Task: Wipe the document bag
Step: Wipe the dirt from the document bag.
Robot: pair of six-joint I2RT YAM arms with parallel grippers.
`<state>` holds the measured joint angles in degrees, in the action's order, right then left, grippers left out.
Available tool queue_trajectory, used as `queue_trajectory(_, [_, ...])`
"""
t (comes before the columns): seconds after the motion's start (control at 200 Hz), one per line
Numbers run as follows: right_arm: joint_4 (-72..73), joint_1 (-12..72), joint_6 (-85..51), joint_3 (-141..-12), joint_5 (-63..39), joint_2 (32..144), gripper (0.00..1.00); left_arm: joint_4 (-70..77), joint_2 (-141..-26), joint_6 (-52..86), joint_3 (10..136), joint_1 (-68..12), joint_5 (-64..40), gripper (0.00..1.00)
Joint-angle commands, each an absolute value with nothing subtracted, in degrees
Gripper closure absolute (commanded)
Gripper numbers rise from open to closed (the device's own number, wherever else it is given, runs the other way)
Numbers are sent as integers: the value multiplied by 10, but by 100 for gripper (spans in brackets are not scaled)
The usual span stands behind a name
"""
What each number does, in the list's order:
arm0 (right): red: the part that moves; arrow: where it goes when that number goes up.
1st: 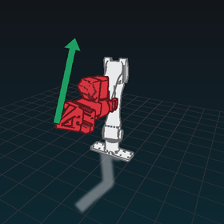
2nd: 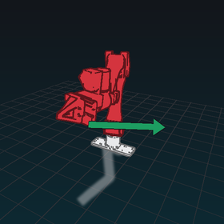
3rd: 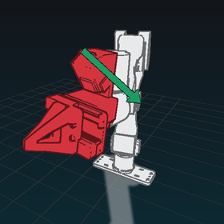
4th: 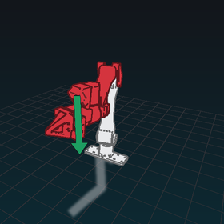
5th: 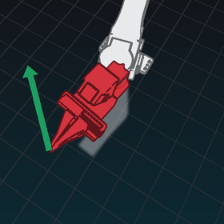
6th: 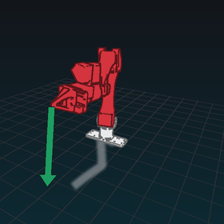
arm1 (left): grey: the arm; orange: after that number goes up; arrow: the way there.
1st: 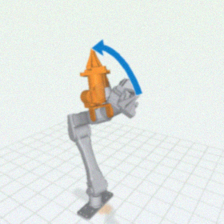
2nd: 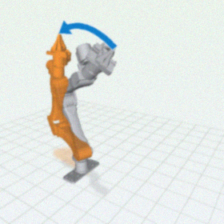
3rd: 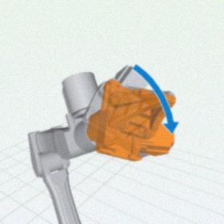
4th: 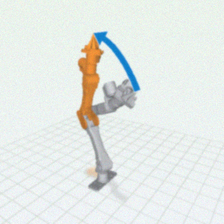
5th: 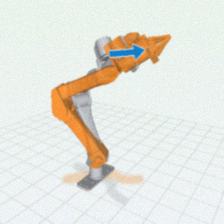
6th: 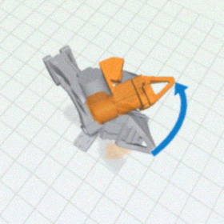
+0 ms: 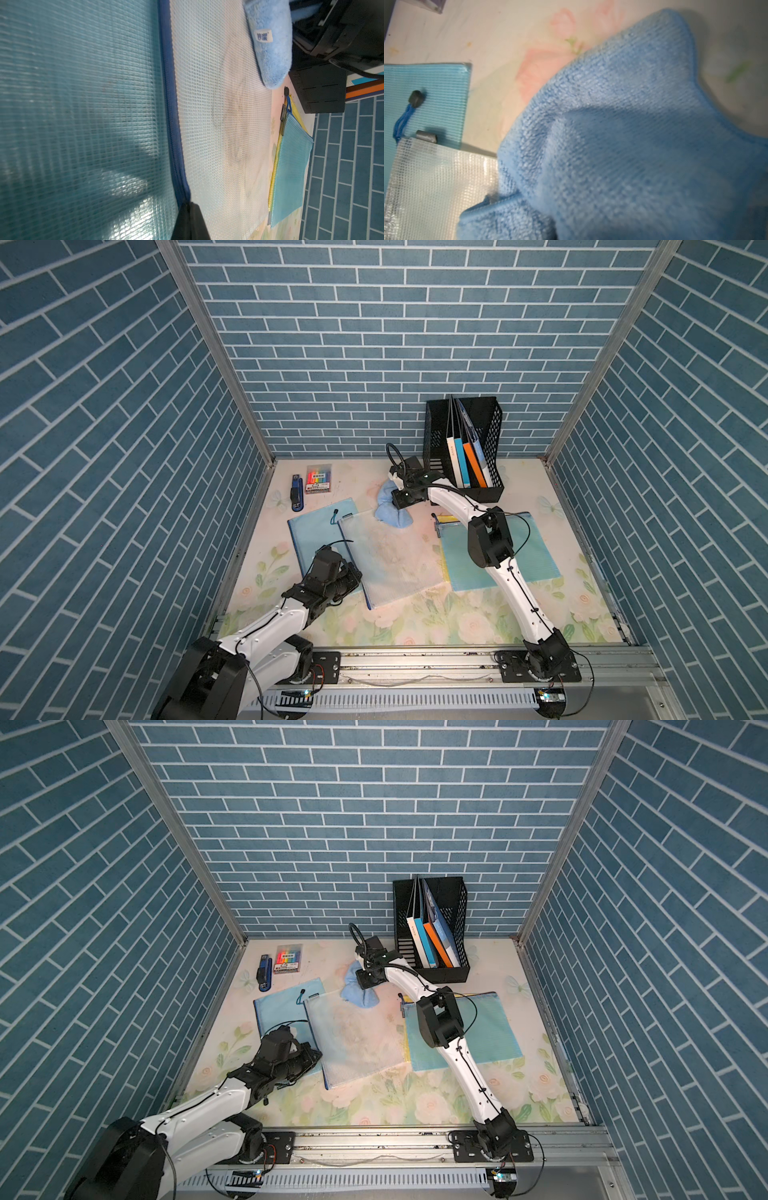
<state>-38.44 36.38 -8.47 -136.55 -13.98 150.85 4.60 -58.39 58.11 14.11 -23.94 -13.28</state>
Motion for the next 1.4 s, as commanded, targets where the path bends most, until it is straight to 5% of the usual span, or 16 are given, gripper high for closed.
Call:
queue_trajectory(0.0, [-420,384,-47,-1318,-164,1454,87,44,-580,587,135,-242,-115,100])
queue_trajectory(0.52, [-359,503,-72,-1071,-214,1302,88,90,-640,582,153,-242,-123,100])
queue_trajectory(1.026, [-500,388,-30,-1313,-125,1434,87,59,-601,586,143,-241,-108,100])
queue_trajectory(1.396, [-409,518,-23,-1007,-211,1239,88,60,-653,562,185,-228,-102,100])
